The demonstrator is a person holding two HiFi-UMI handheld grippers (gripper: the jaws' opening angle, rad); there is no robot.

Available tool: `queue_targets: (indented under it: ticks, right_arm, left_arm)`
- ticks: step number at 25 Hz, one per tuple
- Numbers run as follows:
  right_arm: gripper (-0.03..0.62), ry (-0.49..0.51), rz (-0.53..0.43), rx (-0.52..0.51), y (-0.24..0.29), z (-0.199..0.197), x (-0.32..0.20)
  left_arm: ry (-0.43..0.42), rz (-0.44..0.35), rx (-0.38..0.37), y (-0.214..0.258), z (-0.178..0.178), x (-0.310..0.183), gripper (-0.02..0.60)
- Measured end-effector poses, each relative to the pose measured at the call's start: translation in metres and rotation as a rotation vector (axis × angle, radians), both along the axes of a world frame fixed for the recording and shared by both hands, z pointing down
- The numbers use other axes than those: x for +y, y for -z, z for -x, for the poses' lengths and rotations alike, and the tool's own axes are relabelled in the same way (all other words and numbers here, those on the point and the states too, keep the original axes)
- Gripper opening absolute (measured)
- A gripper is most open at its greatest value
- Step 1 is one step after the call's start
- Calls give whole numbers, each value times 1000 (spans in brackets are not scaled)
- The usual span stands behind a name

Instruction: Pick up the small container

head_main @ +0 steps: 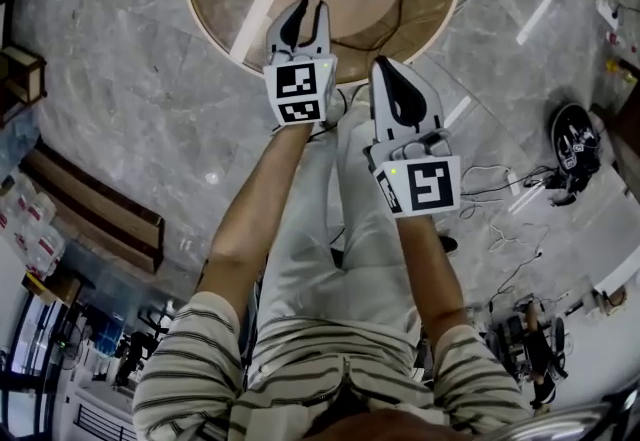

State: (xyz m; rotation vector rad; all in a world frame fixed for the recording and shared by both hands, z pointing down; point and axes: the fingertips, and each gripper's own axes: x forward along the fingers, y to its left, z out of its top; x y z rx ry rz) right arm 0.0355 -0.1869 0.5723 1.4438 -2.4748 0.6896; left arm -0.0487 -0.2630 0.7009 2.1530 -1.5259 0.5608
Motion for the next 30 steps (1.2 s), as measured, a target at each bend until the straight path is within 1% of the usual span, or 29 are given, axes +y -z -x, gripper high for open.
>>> queue_targets:
  ticks: [3,5,8,11,15,19,25,30]
  right_arm:
    - [8,15,-17,-7,1,17,0]
    - [9,17,-22,-6,4,23,2]
    - [9,-7,-1,-4,-1,18,1]
    - [9,-8,3,17,-9,11,2]
    - [9,0,14,49,-22,1,1]
    - [9,12,21,79,-33,-10,1]
    - [9,11,31,93,-41,-17,-2]
    - [9,6,40,98,-45,-23,-1]
  left_arm:
    - [-28,21,-40,-23,-4,-6,152]
    - [-38,20,-65,-35,-4,-13,201]
    - [-44,8,-70,-48,-5,-26,278]
    - [-62,5,-79,-59,-8,-35,326]
    - [-74,-4,-84,-72,-13,-47,364]
    - [-82,-2,-86,-84,-17,-56,388]
    - [-72,5,-99,-101,-19,-64,396]
    - [-60,-1,-101,-104,-22,-71,400]
